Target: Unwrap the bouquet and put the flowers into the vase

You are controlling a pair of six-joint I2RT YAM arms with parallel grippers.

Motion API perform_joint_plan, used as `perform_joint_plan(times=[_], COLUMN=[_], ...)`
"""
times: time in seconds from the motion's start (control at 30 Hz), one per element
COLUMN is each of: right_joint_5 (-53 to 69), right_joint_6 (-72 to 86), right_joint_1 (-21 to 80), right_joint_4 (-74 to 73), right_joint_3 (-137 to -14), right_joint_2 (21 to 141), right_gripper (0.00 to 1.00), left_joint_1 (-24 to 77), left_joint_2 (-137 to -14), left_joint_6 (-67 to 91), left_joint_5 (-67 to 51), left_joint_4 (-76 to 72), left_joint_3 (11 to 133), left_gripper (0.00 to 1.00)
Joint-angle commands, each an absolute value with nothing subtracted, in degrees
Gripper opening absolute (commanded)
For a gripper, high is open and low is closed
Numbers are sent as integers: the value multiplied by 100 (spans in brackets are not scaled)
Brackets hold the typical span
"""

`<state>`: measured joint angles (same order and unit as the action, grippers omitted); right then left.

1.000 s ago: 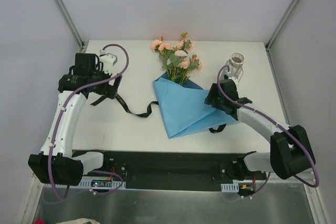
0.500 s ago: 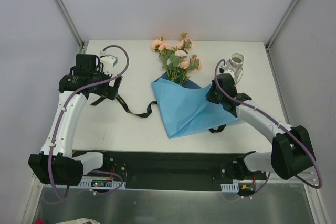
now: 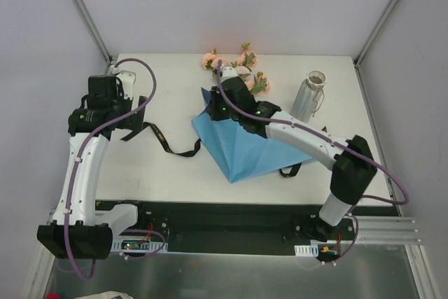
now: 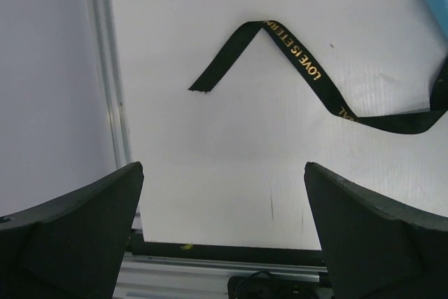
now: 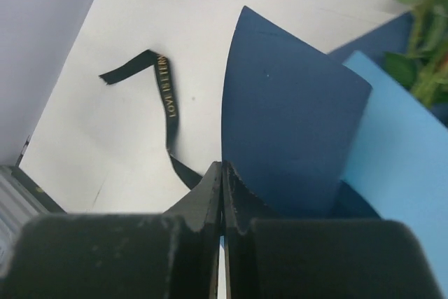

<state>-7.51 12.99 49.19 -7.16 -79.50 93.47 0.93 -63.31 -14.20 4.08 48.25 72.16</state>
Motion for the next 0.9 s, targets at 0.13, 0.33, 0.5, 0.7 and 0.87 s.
perform_joint_plan(times=[0.13, 0.33, 0.5, 0.7, 0.87], right_joint_5=[-44, 588, 1317, 934, 160], right_joint_6=[1239, 1344, 1538, 1354, 1380], right_joint_1=[5773, 6117, 6126, 6056, 5336], right_joint_4=[-817, -1002, -730, -739, -738], right_joint_3=[-9728, -11091, -11241, -10918, -9418], right_joint_2=[10880, 11715, 11874, 11427, 9908], right_gripper=[4, 9, 55, 92, 92], left_joint_1=[-150, -149, -149, -149, -149], left_joint_2=[-5274, -5151, -4940, -4808, -5141], left_joint_6=[-1353, -1310, -1283, -1397, -1634], left_joint_5=[1046, 1379, 1547, 1354, -248], left_joint_4=[4834, 5027, 5229, 5484, 5589], left_joint_3=[7224, 7461, 7620, 7769, 7875], left_gripper=[99, 99, 99, 99, 99])
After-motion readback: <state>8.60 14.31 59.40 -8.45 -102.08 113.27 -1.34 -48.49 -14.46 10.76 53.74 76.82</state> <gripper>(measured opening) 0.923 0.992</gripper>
